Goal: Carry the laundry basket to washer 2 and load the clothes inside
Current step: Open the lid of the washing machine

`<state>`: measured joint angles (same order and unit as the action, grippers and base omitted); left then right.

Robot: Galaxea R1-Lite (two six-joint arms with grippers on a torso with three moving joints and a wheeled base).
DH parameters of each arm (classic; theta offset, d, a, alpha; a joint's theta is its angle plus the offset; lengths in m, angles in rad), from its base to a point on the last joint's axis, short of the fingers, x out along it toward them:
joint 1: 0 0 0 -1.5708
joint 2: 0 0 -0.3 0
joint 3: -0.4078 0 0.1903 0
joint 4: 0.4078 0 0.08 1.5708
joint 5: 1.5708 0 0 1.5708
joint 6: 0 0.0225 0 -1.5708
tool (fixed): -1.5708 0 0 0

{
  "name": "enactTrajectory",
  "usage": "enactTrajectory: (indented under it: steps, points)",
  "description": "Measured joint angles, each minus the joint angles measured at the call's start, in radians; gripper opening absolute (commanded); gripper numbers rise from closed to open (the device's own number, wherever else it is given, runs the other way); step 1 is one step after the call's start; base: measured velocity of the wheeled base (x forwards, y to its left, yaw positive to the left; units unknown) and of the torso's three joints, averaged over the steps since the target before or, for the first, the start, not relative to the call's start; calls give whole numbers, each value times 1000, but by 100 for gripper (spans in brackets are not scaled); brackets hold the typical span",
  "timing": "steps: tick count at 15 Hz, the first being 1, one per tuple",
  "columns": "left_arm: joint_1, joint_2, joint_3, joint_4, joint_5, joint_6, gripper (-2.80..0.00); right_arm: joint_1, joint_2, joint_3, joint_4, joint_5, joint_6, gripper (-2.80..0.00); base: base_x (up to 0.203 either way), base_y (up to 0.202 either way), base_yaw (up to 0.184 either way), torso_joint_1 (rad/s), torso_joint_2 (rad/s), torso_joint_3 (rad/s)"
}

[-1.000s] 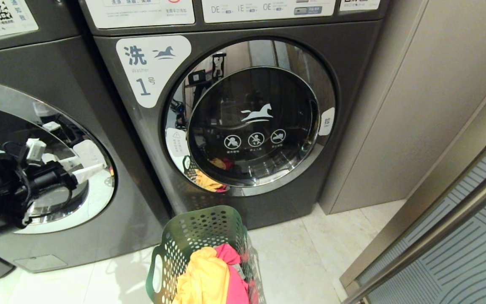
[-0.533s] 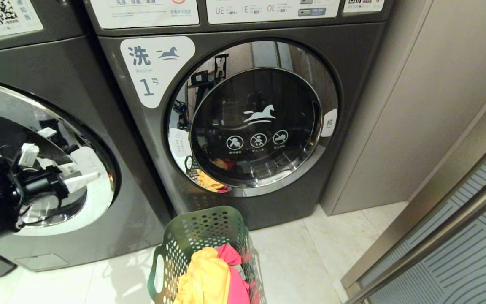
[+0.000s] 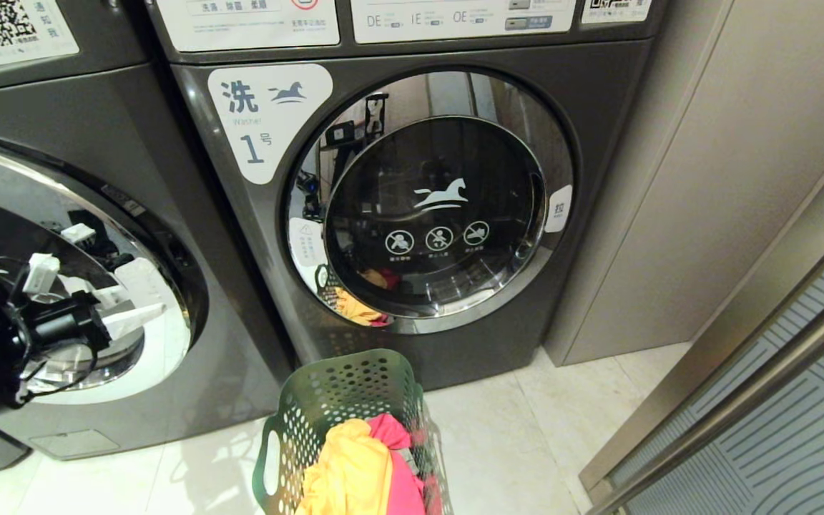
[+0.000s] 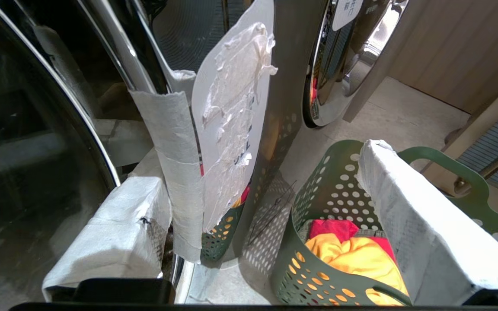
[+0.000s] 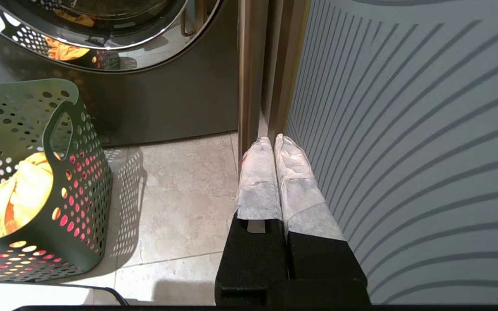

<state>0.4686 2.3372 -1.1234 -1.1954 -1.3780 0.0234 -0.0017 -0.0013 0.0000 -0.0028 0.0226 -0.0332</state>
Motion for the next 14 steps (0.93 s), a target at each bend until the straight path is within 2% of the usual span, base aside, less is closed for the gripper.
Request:
enactTrajectory:
  steps: [4,7,10,14]
  points:
    - [119,-31,21,7,1,-5,0,0,0,0,0,0,0,-280,0,0,0,0,0,0]
    - [235,-46,20,2,13,-5,0,-1,0,0,0,0,0,-280,0,0,0,0,0,0]
    - [308,-66,28,-3,-25,-4,0,0,0,0,0,0,0,-280,0,0,0,0,0,0]
    - [320,-171,166,-20,-24,5,0,1,0,0,0,0,0,-280,0,0,0,0,0,0]
